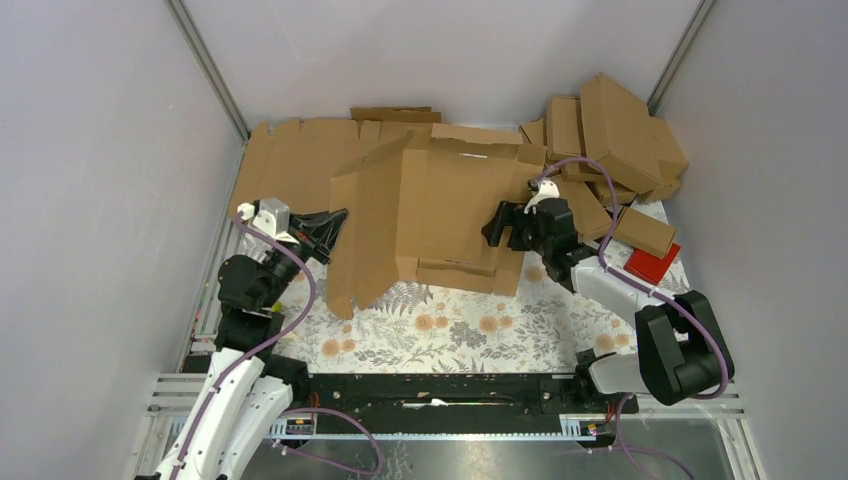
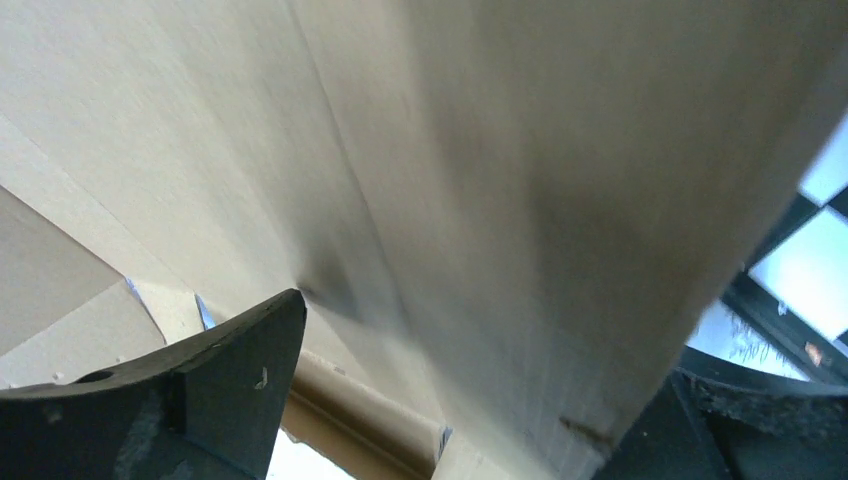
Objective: Fold the paper box
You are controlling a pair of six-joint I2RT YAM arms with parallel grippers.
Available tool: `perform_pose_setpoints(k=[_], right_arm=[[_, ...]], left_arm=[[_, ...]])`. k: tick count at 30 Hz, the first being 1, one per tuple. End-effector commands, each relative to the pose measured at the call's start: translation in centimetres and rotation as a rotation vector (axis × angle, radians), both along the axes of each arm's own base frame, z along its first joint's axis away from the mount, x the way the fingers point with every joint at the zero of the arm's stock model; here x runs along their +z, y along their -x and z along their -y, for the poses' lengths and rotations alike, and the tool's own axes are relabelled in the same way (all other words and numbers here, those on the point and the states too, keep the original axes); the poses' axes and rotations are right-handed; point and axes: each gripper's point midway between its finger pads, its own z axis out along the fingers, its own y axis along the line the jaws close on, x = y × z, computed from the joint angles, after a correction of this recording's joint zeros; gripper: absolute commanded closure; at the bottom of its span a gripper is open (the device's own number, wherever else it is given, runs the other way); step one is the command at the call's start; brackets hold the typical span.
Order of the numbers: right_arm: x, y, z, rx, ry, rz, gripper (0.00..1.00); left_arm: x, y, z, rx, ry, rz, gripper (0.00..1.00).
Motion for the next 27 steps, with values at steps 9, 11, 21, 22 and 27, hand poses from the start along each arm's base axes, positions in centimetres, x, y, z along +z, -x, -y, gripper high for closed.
perform_pose_setpoints(k=[9,11,21,22,27], right_arm=[[-4.8,5.8,0.1,0.006,0.136,-0.194,0.00],[-5.2,6.1,0.5,-0.008,0.181,-0.200,0.01],[-5.5,9.0,-0.6,0.071,0.433,-0.188,0.00],[-5.5,9.2,-0.7,0.079,0.440,-0.181,0.00],[-4.8,9.8,-1.7,0.152,0.433,-0.155,0.00]], left_arm=[[2.1,0.3,-1.5,0.084,0.076,0.096,1.00],[2.1,0.3,-1.6,0.087,0.080,0.097,1.00],[0.9,0.0,-2.2,0.127,0.096,0.073,1.00],[0.9,-0.1,-2.2,0.127,0.099,0.071,1.00],[0.6,-0.3,-2.5,0.145,0.114,0.065,1.00]])
